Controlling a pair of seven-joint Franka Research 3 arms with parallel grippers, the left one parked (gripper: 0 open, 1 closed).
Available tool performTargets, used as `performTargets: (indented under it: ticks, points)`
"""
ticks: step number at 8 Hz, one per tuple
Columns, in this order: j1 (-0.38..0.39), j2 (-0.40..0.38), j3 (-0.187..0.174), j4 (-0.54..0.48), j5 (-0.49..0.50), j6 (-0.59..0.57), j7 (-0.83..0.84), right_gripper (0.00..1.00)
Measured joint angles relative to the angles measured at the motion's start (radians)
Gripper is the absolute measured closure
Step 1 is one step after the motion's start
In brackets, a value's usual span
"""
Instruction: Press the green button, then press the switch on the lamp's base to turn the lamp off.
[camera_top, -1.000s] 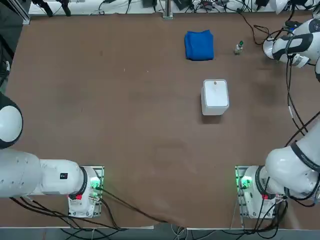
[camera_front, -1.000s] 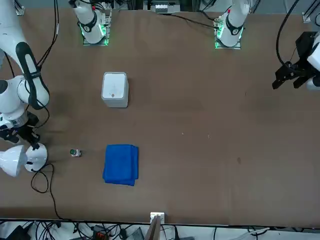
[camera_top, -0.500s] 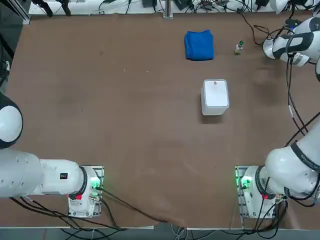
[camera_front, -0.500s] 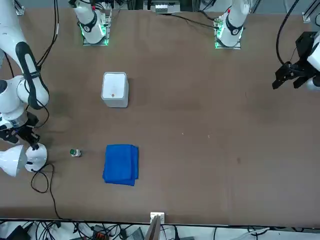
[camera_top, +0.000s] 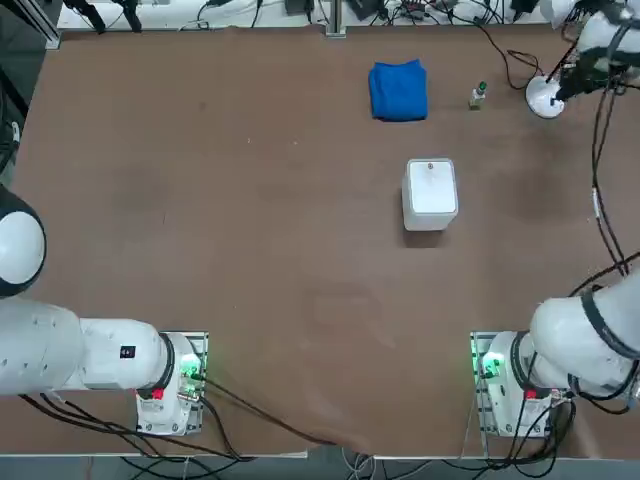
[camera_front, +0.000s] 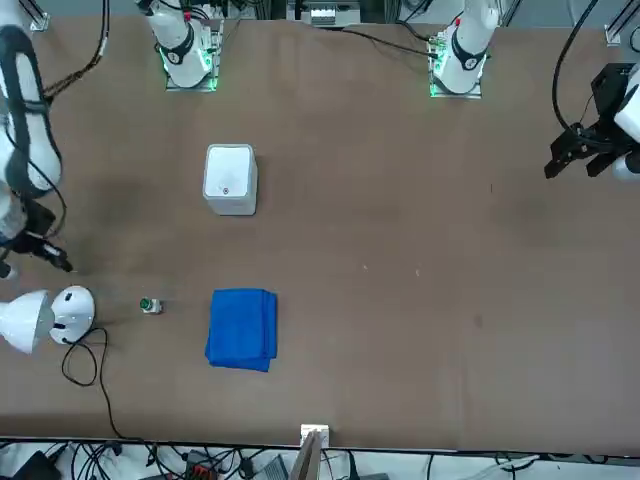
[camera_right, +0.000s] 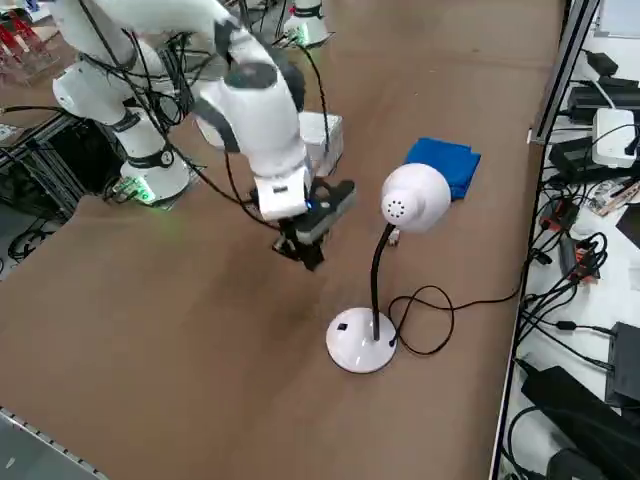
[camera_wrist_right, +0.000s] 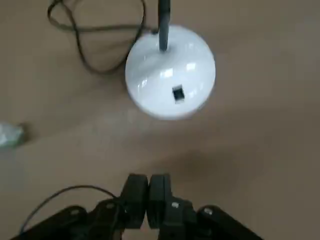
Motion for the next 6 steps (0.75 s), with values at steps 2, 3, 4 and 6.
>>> performTargets:
  ticks: [2,3,4,6]
  points:
    - [0.002,-0.11,0.01,-0.004,0.011,-0.263,0.0,0.68]
    - [0.007,-0.153,0.027,-0.004,0.02,-0.355,0.003,0.48]
    - [0.02,-0.193,0.041,-0.001,0.023,-0.43,0.006,0.3]
    - [0.075,-0.281,0.064,0.042,0.025,-0.582,0.017,0.0]
